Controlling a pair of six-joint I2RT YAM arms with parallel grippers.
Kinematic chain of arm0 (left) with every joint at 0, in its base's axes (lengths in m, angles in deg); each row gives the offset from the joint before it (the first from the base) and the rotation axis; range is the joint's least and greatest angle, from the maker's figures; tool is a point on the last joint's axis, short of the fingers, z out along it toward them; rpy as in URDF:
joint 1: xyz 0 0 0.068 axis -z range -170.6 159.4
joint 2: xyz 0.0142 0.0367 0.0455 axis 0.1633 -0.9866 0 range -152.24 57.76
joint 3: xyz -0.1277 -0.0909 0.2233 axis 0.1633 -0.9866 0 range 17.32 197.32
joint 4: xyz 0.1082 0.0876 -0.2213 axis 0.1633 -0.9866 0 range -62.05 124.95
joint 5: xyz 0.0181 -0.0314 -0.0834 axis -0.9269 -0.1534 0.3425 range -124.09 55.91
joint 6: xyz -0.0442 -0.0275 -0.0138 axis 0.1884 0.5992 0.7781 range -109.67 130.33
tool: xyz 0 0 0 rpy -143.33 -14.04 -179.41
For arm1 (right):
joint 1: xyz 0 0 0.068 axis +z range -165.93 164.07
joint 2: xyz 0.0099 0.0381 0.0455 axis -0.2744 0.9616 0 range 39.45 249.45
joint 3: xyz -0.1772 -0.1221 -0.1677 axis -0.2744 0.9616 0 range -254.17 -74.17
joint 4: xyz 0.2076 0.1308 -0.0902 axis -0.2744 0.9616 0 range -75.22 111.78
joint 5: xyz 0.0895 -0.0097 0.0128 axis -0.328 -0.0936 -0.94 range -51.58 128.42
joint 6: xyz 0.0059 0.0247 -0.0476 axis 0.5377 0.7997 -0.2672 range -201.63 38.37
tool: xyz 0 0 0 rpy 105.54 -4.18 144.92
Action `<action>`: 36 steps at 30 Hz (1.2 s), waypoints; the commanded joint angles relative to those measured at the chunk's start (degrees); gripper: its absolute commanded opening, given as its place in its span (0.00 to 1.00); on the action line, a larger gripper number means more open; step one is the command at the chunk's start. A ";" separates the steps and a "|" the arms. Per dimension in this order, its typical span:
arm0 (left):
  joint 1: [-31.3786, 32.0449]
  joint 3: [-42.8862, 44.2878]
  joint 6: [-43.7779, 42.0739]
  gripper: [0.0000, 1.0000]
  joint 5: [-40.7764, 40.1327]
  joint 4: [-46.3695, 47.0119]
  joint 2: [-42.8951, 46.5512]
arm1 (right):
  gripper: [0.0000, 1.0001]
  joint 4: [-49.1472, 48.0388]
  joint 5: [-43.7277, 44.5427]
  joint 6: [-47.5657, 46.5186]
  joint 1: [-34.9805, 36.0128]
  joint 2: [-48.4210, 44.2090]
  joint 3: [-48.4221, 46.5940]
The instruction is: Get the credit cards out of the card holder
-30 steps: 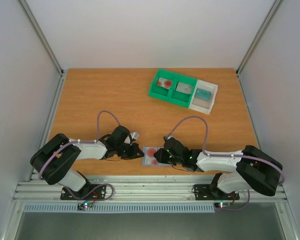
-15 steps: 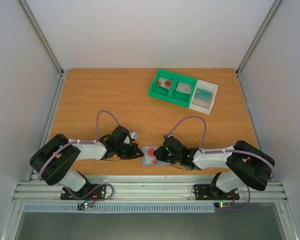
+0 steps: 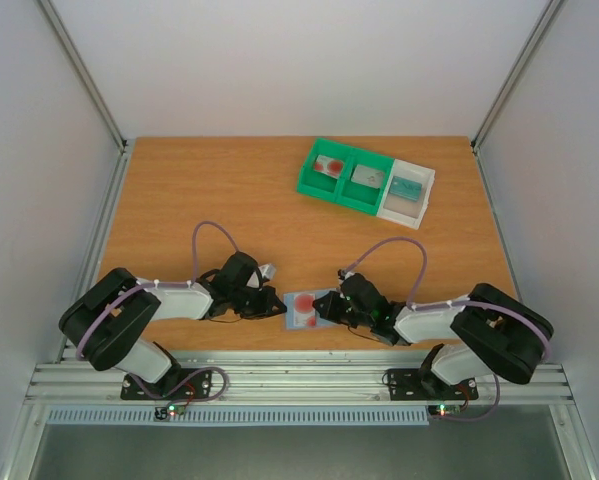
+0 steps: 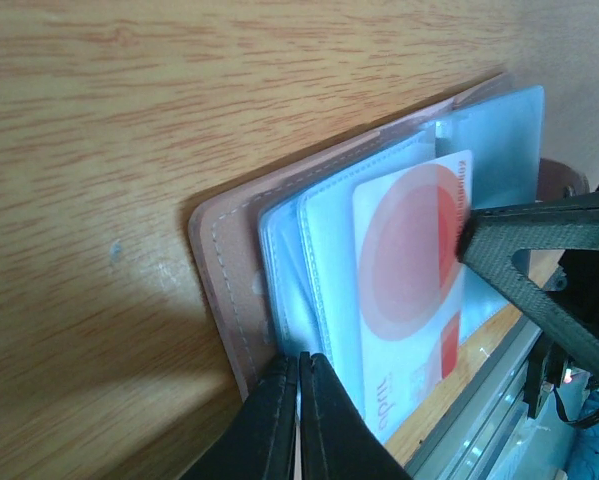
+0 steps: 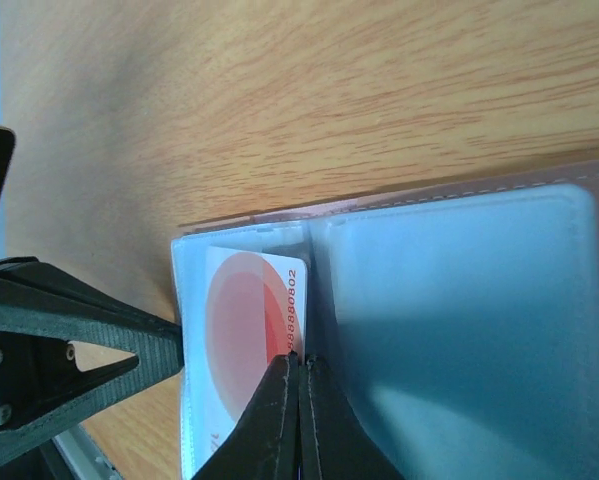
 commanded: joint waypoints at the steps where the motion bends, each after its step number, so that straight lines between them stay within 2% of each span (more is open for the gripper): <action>1: -0.18 -1.82 -2.25 0.05 -5.52 -4.43 -2.79 | 0.01 5.59 0.93 -1.62 -0.94 -4.12 0.88; 7: -0.21 -1.93 -2.71 0.05 -5.72 -4.84 -2.86 | 0.01 10.77 0.24 -2.65 -1.88 -7.52 0.19; 11: -0.13 -2.26 -2.32 0.07 -5.13 -3.25 -2.39 | 0.01 23.19 3.05 -3.20 -1.91 -14.64 -2.02; 16: -0.16 -2.13 -0.09 0.21 -2.30 -1.92 0.10 | 0.01 34.69 6.47 -3.29 -1.90 -25.08 -3.37; 19: 0.02 -0.81 0.94 0.35 -0.07 -2.70 3.01 | 0.01 39.11 7.18 -3.63 -1.84 -29.08 -5.33; 22: 0.29 0.36 1.68 0.41 1.45 -3.39 7.10 | 0.01 41.73 7.18 -3.50 -1.81 -32.11 -7.54; 26: 0.72 1.16 4.67 0.49 4.05 -0.87 13.18 | 0.01 40.70 5.20 -1.35 -1.84 -35.66 -8.25; 30: 2.32 2.09 8.55 0.55 5.43 1.67 18.27 | 0.01 34.48 1.36 1.15 -1.84 -38.34 -7.37; 36: 5.21 0.12 17.46 0.56 8.44 16.83 19.25 | 0.01 24.61 -4.43 3.89 -1.68 -40.43 -6.68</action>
